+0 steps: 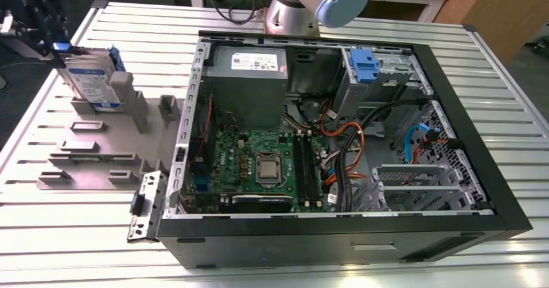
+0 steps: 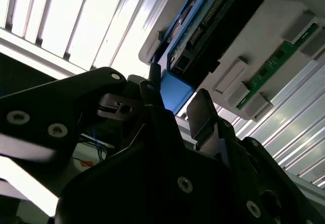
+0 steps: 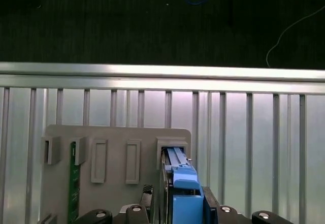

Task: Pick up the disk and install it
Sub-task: 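Pick up the disk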

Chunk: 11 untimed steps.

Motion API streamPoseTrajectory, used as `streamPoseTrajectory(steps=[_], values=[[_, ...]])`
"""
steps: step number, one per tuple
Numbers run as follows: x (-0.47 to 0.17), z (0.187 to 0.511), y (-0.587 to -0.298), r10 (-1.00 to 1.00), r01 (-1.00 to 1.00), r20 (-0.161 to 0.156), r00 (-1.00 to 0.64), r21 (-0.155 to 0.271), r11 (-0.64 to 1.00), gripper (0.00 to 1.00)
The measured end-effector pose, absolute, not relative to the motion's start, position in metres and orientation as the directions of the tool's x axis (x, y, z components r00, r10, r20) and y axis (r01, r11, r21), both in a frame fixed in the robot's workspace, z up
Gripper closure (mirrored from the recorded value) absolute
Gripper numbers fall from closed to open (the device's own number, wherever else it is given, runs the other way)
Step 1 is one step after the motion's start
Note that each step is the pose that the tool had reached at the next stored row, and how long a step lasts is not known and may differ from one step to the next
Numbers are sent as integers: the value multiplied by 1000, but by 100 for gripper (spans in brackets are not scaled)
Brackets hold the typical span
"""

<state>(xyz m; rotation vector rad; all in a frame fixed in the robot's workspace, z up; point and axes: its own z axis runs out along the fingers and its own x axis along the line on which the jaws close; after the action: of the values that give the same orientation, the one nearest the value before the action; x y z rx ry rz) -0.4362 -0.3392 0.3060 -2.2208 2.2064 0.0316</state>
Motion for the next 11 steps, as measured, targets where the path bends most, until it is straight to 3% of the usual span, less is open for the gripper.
streamPoseTrajectory(steps=[11], values=[[-440, 295, -335, -999, -1000, -22, -31, 7, 31, 52]])
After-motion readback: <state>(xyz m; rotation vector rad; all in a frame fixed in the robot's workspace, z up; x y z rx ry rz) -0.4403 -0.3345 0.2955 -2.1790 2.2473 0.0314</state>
